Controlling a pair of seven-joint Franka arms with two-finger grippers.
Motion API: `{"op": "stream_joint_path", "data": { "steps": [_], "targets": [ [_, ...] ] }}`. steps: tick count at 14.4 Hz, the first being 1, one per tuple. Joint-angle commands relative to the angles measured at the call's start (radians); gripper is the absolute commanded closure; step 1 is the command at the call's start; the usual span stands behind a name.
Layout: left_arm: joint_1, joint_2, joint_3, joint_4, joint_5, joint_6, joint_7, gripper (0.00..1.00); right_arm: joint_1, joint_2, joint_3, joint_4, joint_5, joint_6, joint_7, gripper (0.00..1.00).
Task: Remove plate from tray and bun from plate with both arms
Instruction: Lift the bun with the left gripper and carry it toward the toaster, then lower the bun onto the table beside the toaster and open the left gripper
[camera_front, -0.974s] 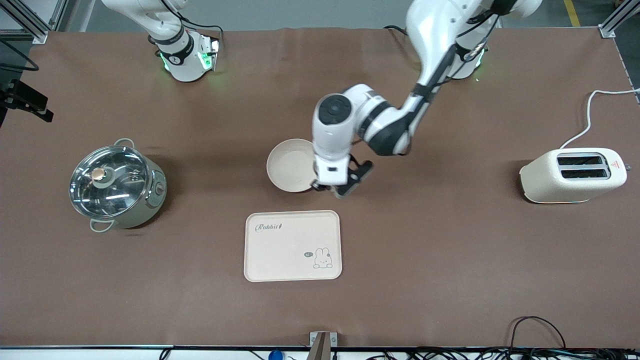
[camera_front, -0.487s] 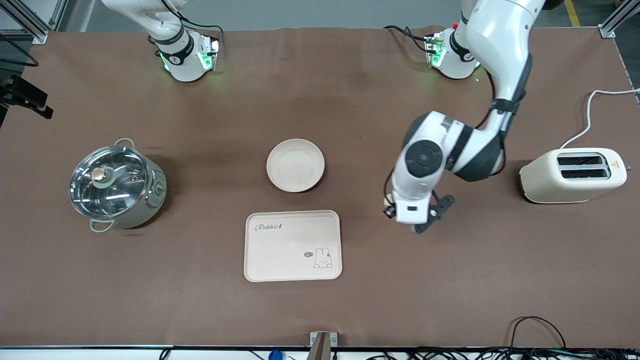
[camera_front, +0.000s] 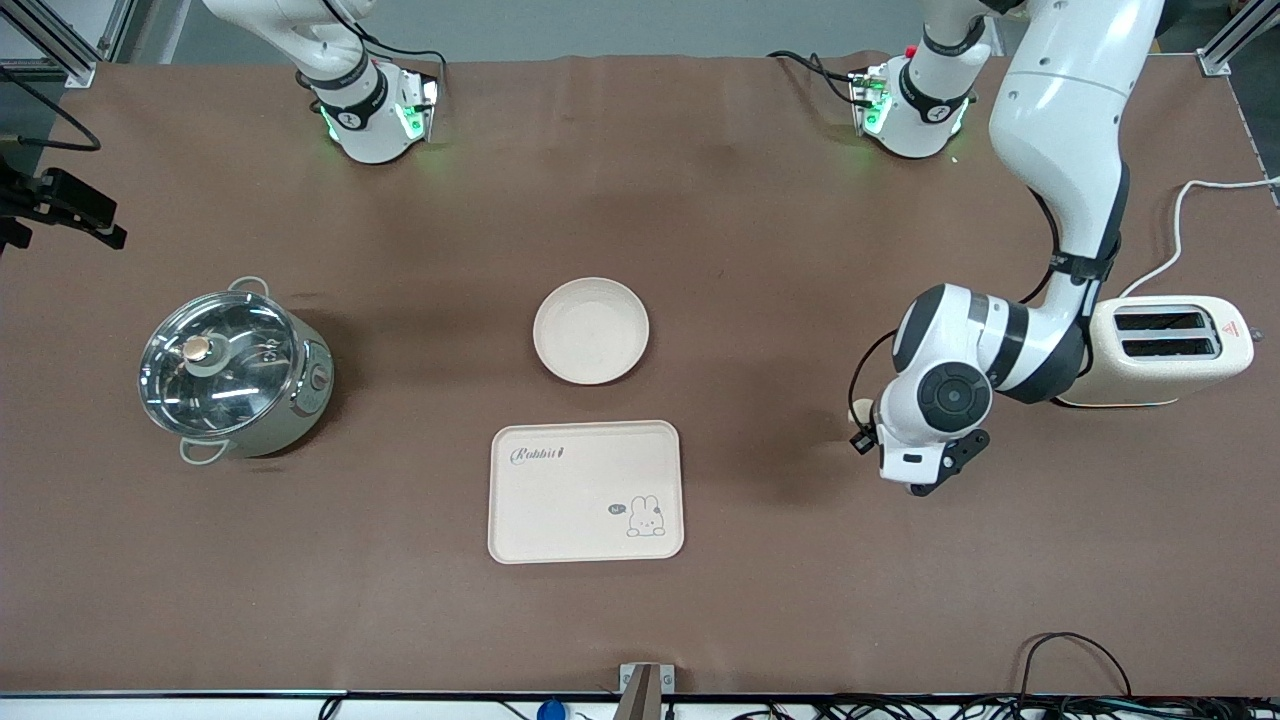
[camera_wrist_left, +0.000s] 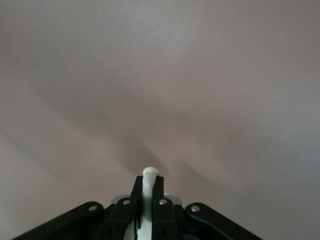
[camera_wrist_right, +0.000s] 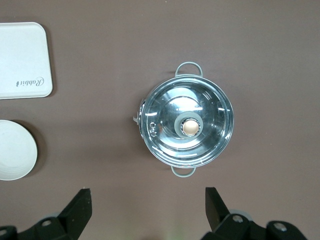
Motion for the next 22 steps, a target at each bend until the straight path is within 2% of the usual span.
{"op": "stream_joint_path", "data": {
  "steps": [1, 3, 4, 6, 7, 10, 13, 17, 22],
  "targets": [
    [0.012, 0.012, -0.008, -0.026, 0.019, 0.014, 0.003, 0.81, 0.005, -0.033, 0.004, -0.029, 0.001, 0.008, 0.019, 0.00],
    [0.015, 0.024, -0.008, -0.026, 0.018, 0.043, 0.003, 0.57, 0.005, -0.039, 0.004, -0.030, 0.009, 0.005, 0.031, 0.00],
    [0.017, 0.034, -0.008, -0.022, 0.018, 0.045, 0.003, 0.38, 0.005, -0.039, 0.004, -0.032, 0.015, 0.004, 0.037, 0.00],
    [0.020, 0.037, -0.007, -0.017, 0.018, 0.056, 0.003, 0.06, 0.003, -0.041, 0.003, -0.032, 0.047, -0.001, 0.037, 0.00],
    [0.020, 0.029, -0.007, -0.013, 0.018, 0.057, 0.003, 0.00, 0.003, -0.041, 0.003, -0.035, 0.049, -0.001, 0.037, 0.00],
    [0.023, -0.043, -0.005, 0.027, 0.019, 0.030, -0.003, 0.00, 0.003, -0.047, 0.003, -0.044, 0.049, -0.004, 0.036, 0.00],
    [0.044, -0.109, -0.007, 0.099, 0.019, -0.065, 0.063, 0.00, 0.003, -0.047, 0.003, -0.047, 0.049, -0.004, 0.036, 0.00],
    [0.049, -0.259, -0.005, 0.109, 0.018, -0.104, 0.234, 0.00, 0.005, -0.047, 0.006, -0.046, 0.049, -0.002, 0.036, 0.00],
    [0.087, -0.455, -0.013, 0.112, 0.004, -0.275, 0.491, 0.00, 0.005, -0.045, 0.006, -0.046, 0.049, -0.001, 0.034, 0.00]
  ]
}}
